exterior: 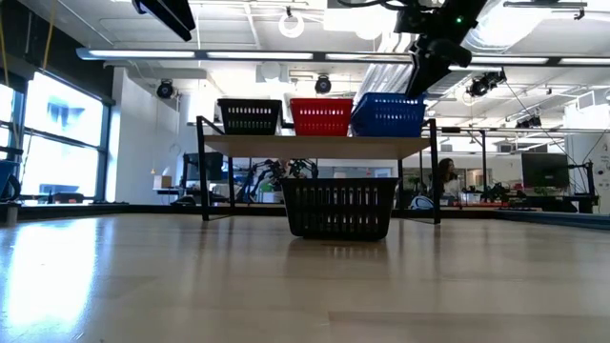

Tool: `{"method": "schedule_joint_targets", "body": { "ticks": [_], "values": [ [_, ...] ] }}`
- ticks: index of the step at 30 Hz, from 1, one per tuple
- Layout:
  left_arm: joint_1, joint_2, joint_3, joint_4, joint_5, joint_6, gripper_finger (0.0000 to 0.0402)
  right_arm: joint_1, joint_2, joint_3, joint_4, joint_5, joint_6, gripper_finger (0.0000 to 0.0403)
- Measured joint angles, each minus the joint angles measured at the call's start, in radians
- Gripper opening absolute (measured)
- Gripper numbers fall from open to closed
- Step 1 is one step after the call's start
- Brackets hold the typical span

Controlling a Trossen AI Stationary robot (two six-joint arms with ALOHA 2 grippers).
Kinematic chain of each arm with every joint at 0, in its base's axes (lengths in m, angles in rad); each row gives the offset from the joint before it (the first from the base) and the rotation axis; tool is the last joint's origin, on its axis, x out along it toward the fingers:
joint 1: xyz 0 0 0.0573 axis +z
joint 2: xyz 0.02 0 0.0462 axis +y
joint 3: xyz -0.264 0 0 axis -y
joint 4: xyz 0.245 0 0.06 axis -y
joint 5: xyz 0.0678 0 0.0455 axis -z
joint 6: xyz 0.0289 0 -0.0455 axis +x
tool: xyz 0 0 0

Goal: Stack baskets on shelf by color
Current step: Stack the right blue bin on top of the blue bin on the shelf, then stack the black bin on top of the black bin on the shelf

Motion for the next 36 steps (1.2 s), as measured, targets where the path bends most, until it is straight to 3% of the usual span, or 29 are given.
{"method": "schedule_joint_targets", "body": {
  "ticks": [6, 18, 24, 36],
  "values": [
    [0.000, 0.000, 0.000, 0.000, 0.001, -0.015, 0.0204, 0.005, 0.000, 0.000, 0.020, -0.001, 0.027, 0.0102],
    [0.000, 0.030, 0.000, 0.122, 0.047, -0.067, 0.0204, 0.018, 0.000, 0.133, 0.026, -0.005, 0.275, 0.0105],
    [-0.007, 0.109, 0.001, 0.273, 0.146, 0.086, 0.0204, 0.050, 0.000, 0.190, 0.026, 0.000, 0.388, 0.0105],
    [-0.045, 0.254, -0.001, 0.443, 0.196, 0.390, 0.0204, 0.110, -0.001, 0.216, 0.027, 0.093, 0.605, 0.0105]
  ]
}}
